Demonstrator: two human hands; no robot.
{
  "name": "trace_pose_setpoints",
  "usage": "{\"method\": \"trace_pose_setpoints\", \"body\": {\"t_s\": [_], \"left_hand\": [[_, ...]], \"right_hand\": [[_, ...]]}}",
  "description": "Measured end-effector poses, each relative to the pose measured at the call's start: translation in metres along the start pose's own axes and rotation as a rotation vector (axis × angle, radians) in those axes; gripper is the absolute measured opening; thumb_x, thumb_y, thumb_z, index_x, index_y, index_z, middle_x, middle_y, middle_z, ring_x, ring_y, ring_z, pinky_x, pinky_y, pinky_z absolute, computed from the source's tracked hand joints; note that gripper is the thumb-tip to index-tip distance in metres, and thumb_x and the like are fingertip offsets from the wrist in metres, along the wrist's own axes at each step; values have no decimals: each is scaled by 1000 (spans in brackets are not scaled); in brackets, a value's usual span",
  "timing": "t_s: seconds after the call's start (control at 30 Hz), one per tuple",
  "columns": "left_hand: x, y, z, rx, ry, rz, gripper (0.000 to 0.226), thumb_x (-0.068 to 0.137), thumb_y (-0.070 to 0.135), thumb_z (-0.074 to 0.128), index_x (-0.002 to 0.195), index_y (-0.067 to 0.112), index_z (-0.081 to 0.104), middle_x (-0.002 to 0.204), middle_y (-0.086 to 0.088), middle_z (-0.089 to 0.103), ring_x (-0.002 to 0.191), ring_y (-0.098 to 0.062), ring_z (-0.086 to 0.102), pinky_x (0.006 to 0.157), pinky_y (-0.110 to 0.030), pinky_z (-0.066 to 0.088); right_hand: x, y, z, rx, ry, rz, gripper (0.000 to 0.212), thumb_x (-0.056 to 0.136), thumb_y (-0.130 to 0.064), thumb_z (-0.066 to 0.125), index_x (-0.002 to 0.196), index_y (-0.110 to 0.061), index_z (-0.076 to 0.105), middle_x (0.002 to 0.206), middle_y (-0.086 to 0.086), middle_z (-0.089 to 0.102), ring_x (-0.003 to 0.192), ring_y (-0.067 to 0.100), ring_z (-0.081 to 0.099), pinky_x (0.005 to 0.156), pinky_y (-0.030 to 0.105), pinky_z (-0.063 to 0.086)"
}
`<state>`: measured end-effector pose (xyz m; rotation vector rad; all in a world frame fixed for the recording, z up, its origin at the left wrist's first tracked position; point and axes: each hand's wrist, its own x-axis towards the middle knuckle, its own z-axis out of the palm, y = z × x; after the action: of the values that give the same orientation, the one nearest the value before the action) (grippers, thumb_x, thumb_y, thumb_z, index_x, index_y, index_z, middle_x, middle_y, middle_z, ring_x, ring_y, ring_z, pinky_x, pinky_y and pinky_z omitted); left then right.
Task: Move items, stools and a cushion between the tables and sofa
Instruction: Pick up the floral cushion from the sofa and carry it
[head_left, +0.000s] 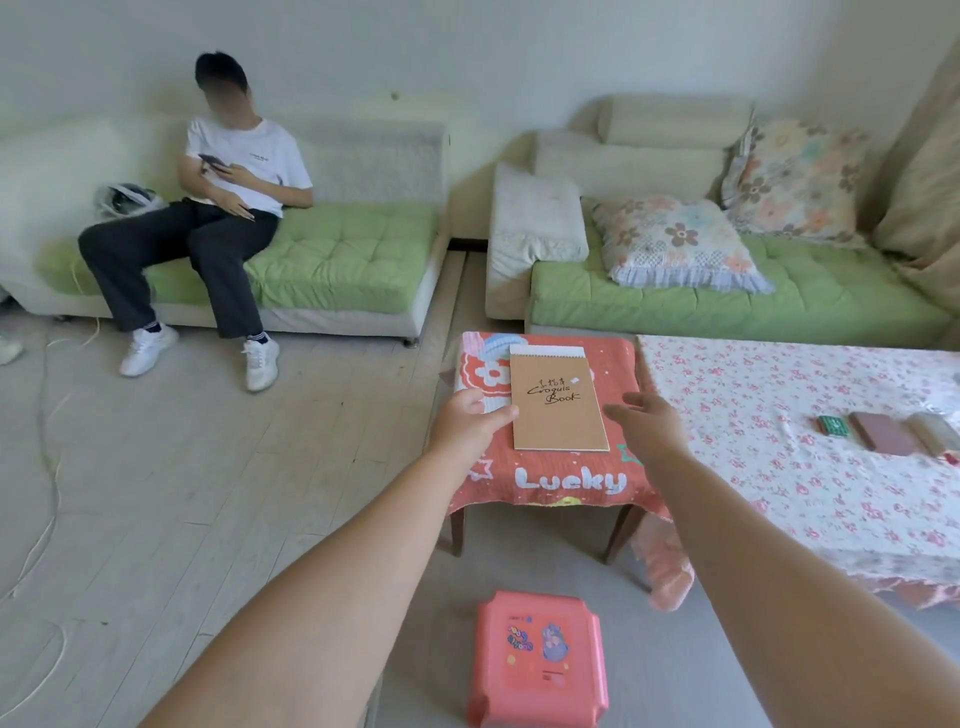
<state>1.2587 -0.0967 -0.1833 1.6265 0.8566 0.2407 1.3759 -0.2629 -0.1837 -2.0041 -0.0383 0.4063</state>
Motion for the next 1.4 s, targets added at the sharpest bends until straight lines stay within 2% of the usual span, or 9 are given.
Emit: {"method": "trace_pose_setpoints", "body": {"t_s": [0.07, 0.17, 0.37, 0.53, 0.67, 0.77, 0.9, 1.17, 1.4], "left_hand": [[16, -1, -28, 12, -41, 45, 65, 82, 28, 71, 138, 10, 43, 140, -9, 50, 124, -24, 52, 103, -38, 43], [32, 4, -70, -4, -85, 110, 65, 82, 25, 70, 138, 8, 42, 141, -10, 50, 123, -20, 51, 93, -28, 40], [88, 17, -161, -21, -25, 209, 61, 82, 22, 70, 136, 8, 46, 136, -12, 54, 121, -20, 54, 96, -26, 40], [136, 24, -188, -70, 25, 261, 55, 83, 18, 69, 133, 6, 49, 136, -13, 54, 124, -20, 53, 104, -30, 40], [177, 32, -190, -82, 10, 274, 54, 84, 18, 68, 133, 7, 50, 136, -11, 55, 124, -20, 53, 100, -26, 39], [221, 45, -185, -71, -37, 275, 53, 84, 17, 67, 133, 7, 50, 135, -12, 55, 123, -20, 54, 102, -27, 39], [283, 67, -180, -62, -51, 300, 52, 84, 19, 67, 133, 9, 50, 135, -11, 55, 122, -19, 54, 100, -28, 41], [399, 124, -171, -56, -90, 268, 54, 83, 21, 68, 133, 9, 50, 134, -10, 56, 120, -17, 54, 96, -25, 39], [511, 154, -161, -52, -148, 256, 54, 84, 21, 68, 133, 9, 50, 134, -10, 57, 120, -18, 55, 95, -24, 39]], "right_hand": [[-5, -12, 27, 27, 51, 1, 48, 85, -24, 63, 130, -11, 50, 130, 8, 56, 111, 25, 55, 95, 42, 47], [-10, -29, 64, 88, 93, 8, 46, 85, -22, 63, 128, -10, 51, 127, 8, 58, 110, 26, 56, 98, 45, 46], [-13, -74, 142, 160, 183, -47, 42, 86, -23, 62, 126, -13, 53, 122, 7, 60, 97, 21, 57, 88, 38, 48], [8, -103, 173, 167, 248, -86, 40, 86, -22, 60, 124, -14, 53, 120, 4, 60, 74, 6, 55, 62, 24, 40], [37, -121, 183, 165, 263, -81, 40, 86, -20, 60, 125, -14, 53, 122, 6, 60, 84, 17, 57, 71, 31, 44], [78, -135, 193, 179, 294, -83, 40, 86, -20, 60, 124, -14, 54, 121, 6, 60, 88, 20, 56, 70, 30, 46], [132, -158, 206, 202, 310, -74, 42, 87, -22, 59, 127, -15, 52, 123, 5, 60, 103, 23, 58, 89, 39, 48], [242, -221, 223, 195, 307, -40, 41, 87, -21, 60, 126, -12, 52, 122, 6, 59, 95, 17, 52, 79, 32, 39], [340, -261, 255, 170, 334, -18, 41, 87, -23, 60, 126, -13, 52, 122, 7, 60, 101, 22, 56, 90, 39, 47]]}}
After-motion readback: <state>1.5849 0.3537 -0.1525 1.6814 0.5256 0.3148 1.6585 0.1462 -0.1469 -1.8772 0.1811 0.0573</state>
